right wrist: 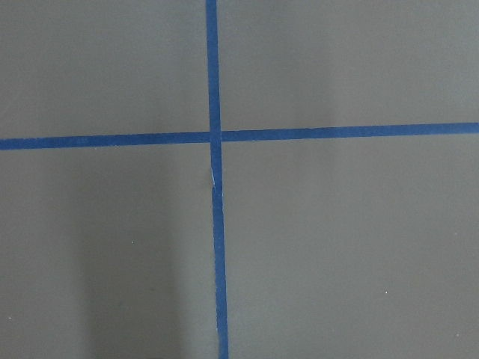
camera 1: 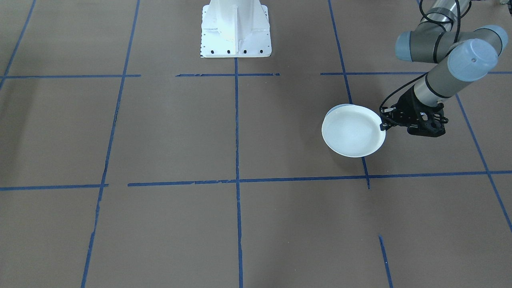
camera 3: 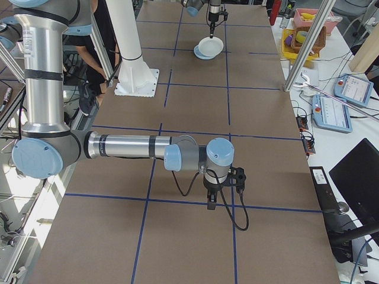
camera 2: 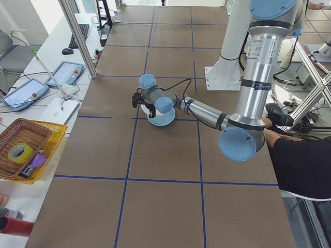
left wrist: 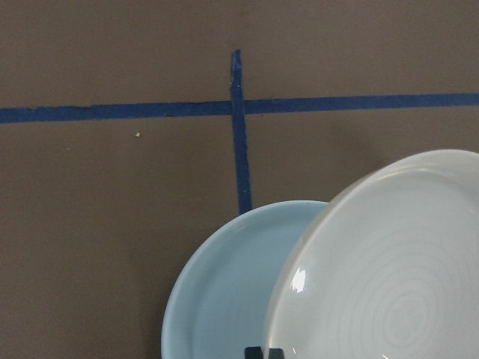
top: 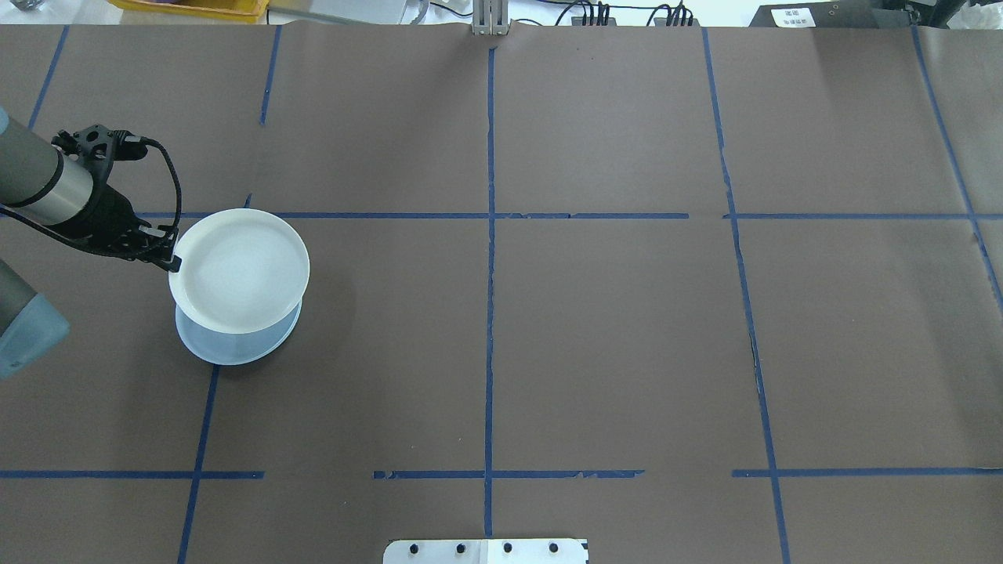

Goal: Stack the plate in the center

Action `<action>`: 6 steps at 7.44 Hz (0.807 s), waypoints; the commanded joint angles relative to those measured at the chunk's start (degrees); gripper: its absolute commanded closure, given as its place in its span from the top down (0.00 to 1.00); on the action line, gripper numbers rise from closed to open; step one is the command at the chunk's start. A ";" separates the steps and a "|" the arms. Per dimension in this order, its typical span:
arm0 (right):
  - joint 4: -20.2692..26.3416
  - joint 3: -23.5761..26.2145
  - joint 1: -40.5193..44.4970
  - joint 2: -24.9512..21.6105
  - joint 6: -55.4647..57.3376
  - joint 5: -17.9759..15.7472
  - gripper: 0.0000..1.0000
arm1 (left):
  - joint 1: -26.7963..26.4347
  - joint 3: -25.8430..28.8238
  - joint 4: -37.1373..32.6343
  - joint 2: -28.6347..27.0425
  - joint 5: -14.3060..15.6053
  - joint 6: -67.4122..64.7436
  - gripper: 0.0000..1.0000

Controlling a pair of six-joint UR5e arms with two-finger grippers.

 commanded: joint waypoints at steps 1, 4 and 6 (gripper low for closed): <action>0.00 -0.01 0.00 0.00 0.00 -0.09 1.00 | -0.39 -0.04 -0.84 2.22 -2.49 3.05 0.00; 0.00 0.08 0.00 0.00 0.00 0.00 1.00 | -0.40 0.04 -0.85 3.12 -3.74 3.87 0.11; 0.00 -0.01 0.00 0.00 0.00 -0.09 1.00 | -0.40 -0.57 -0.94 3.12 -3.74 3.87 1.00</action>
